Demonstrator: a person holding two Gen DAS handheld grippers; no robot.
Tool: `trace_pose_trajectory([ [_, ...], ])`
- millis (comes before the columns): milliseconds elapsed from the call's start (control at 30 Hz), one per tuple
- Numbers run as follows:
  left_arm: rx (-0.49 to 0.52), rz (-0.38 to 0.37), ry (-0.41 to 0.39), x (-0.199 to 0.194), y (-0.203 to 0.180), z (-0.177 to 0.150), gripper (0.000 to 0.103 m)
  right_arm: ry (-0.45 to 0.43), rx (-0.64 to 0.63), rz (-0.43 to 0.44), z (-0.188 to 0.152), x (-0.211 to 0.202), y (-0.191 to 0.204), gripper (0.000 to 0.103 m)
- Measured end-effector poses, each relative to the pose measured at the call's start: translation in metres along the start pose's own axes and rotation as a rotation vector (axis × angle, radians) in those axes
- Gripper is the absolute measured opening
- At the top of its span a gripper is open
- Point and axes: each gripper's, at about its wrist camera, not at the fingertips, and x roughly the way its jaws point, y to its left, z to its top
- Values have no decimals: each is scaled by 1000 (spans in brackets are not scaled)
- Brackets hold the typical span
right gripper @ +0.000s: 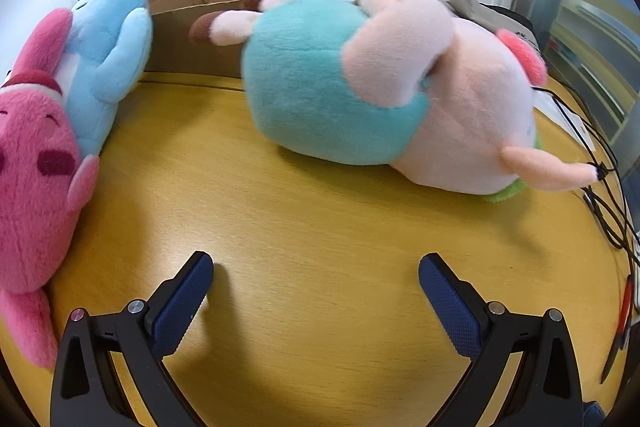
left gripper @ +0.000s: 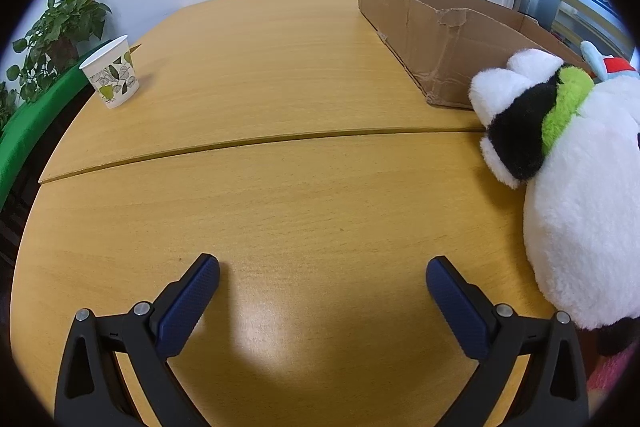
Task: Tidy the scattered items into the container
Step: 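Move both tools toward the pink plush bear lying on the table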
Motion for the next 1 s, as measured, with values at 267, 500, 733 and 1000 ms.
trace_pose_trajectory([
  [267,-156,105,-333,-127,-29,-8,102,-9,49,-173,-6,-20,23,103],
  [500,-218,-102,-452,-210,-98,-18,102,-315,169,-151,-9,-126,49,103],
  [733,-192,-247,-346,-183,-174,-38,102,-481,293,-19,-11,-178,85,103],
  [1000,-187,-317,-250,-176,-202,-50,102,-485,221,71,-8,-164,128,103],
])
